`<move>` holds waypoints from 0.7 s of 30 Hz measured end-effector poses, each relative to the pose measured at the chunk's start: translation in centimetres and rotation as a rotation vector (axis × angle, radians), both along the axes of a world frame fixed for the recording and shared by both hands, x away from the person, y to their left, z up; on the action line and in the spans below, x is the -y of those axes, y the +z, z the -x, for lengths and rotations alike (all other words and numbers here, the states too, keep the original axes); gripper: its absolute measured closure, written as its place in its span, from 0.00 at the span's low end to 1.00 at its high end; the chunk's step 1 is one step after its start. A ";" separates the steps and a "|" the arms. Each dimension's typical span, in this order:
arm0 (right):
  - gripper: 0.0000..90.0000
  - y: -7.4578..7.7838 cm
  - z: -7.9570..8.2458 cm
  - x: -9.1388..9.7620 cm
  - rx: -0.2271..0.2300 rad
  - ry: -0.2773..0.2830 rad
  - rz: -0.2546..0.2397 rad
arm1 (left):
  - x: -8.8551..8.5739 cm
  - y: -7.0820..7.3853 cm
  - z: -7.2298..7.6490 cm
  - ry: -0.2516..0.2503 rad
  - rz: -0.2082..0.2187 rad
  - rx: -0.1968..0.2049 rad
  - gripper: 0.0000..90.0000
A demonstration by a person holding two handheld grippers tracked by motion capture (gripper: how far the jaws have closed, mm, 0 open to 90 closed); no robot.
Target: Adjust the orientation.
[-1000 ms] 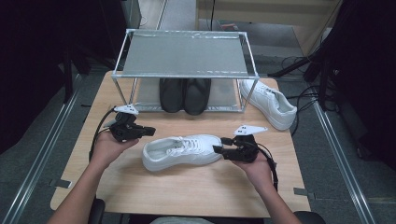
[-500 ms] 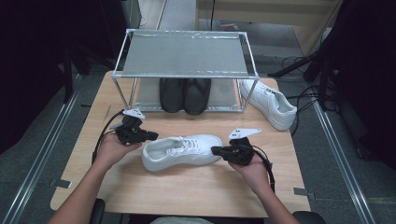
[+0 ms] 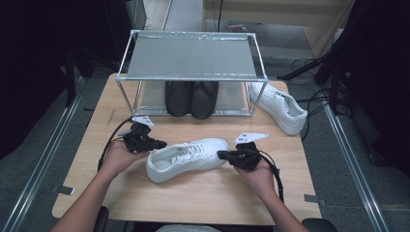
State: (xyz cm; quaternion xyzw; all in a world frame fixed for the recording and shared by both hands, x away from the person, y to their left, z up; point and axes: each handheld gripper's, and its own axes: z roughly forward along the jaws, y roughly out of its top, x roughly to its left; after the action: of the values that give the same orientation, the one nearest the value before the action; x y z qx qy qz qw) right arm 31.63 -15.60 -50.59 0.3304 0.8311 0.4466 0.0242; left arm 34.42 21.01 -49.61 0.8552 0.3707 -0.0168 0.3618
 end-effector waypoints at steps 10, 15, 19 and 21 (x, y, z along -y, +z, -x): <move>1.00 0.1 -0.5 -0.7 0.021 -0.014 0.019 | 0.2 -0.3 1.1 -0.010 0.006 -0.014 0.98; 1.00 0.2 -0.9 -1.0 0.019 -0.018 0.026 | 0.0 -0.4 1.7 -0.003 0.016 -0.020 0.98; 1.00 0.3 -1.5 -1.3 0.019 -0.021 0.031 | -0.1 -0.5 2.3 0.000 0.030 -0.027 0.98; 1.00 0.3 -1.7 -1.4 0.017 -0.018 0.033 | -0.2 -0.5 2.5 0.003 0.041 -0.029 0.98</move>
State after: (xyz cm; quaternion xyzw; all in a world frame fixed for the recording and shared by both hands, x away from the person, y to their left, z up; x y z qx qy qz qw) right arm 33.34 -14.17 -50.27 0.3337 0.8351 0.4355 0.0410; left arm 31.91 21.17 -50.14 0.8467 0.3770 -0.0362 0.3737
